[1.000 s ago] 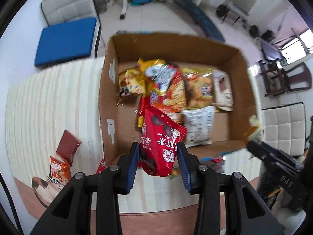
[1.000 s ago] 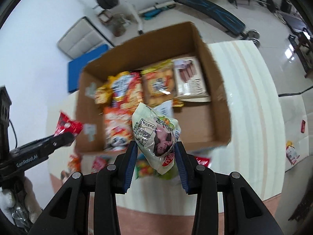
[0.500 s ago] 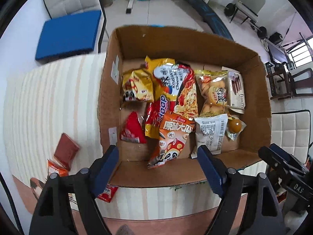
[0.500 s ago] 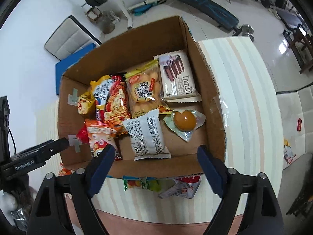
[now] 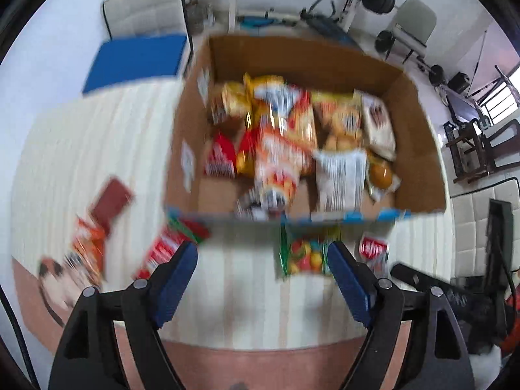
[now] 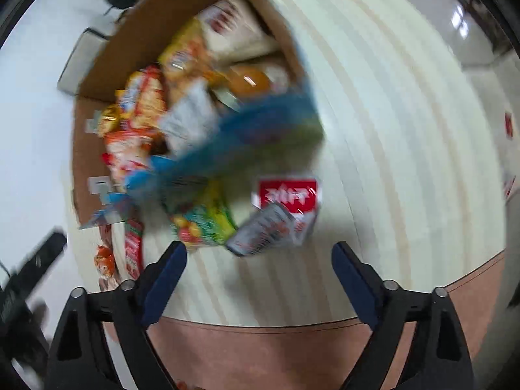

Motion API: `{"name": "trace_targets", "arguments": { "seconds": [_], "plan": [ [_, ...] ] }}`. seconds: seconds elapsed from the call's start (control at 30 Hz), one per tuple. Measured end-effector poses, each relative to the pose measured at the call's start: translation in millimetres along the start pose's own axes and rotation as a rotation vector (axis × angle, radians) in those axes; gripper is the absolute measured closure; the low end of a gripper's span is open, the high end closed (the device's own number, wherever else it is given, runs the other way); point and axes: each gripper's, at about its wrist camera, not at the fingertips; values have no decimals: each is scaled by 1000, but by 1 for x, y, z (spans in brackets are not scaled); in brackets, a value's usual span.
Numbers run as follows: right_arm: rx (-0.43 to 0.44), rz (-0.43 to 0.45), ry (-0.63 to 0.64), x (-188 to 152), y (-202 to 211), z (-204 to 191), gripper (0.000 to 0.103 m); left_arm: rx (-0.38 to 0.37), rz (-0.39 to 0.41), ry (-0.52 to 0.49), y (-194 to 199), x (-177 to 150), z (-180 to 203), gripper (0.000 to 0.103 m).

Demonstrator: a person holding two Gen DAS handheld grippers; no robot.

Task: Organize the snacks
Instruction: 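Reach both tools past the milk carton toward the remaining snacks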

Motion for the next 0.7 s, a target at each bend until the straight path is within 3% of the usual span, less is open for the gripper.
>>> {"name": "trace_targets", "arguments": {
  "seconds": [0.1, 0.2, 0.27, 0.33, 0.53, 0.7],
  "plan": [
    [27, -20, -52, -2, -23, 15, 24, 14, -70, 3, -28, -16, 2, 21],
    [38, -34, -72, -1, -39, 21, 41, 28, -91, -10, -45, -27, 4, 21],
    [33, -36, -72, -2, -46, 22, 67, 26, -97, -50, -55, -32, 7, 21],
    [39, -24, -67, -5, -46, 20, 76, 1, -94, -108, -59, -34, 13, 21],
    [34, 11, -36, -12, -31, 25, 78, 26, -15, -478, -69, -39, 57, 21],
    [36, 14, -59, -20, -20, 46, 78, 35, -36, -692, -95, -46, 91, 21]
  ]
}}
Point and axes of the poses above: each gripper's, at about its wrist camera, not at the fingertips, and y roughly against the way its jaws point, z to its right, x to its top, and after that the axes turned 7 degrees about z, right-handed
